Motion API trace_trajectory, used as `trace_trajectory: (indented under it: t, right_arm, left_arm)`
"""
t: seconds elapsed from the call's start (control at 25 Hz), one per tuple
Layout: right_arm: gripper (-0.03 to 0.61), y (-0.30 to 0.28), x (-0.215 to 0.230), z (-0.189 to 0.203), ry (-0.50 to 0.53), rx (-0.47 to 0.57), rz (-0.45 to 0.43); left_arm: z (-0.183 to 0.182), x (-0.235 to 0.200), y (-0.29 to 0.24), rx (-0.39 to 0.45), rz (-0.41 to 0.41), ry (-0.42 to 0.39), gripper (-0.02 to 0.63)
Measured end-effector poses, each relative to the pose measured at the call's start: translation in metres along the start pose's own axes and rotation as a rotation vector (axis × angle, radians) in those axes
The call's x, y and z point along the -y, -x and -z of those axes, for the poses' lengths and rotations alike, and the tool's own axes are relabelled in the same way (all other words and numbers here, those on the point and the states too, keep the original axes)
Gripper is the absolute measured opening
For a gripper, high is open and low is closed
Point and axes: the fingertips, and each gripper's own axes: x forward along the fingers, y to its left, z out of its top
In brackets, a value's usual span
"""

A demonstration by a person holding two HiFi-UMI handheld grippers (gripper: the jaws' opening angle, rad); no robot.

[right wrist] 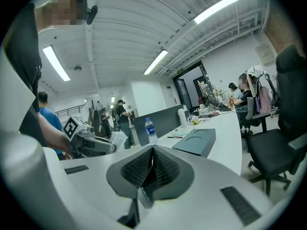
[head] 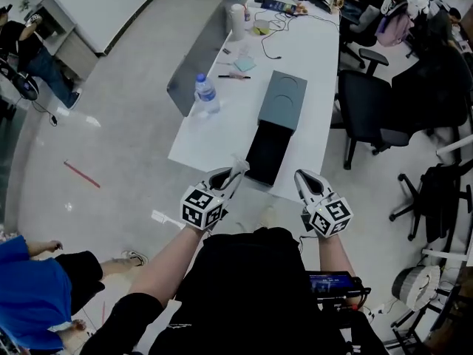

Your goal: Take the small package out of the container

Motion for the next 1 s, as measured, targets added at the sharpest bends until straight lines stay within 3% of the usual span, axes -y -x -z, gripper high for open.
trace_trajectory:
  t: [0.4,0.68,1.0]
  right_arm:
    - [0.026,0.015,-0.053,0.014,0.011,0.006,0.003]
    - [0.026,0.032,-0.079,0.031,-0.01,0.006,0.023]
    - [0.026,0.048,-0.092,0.044,-0.018,0.016,0.052]
  left_arm:
    - [0.007,-0.004,0.068,0.106,-0.015,0.001,0.077]
    - [0.034,-0.002,0.102,0.111,-0.022,0.032,0.077]
    - [0.05,0.01,0.108,0.111,0.025,0.038,0.077]
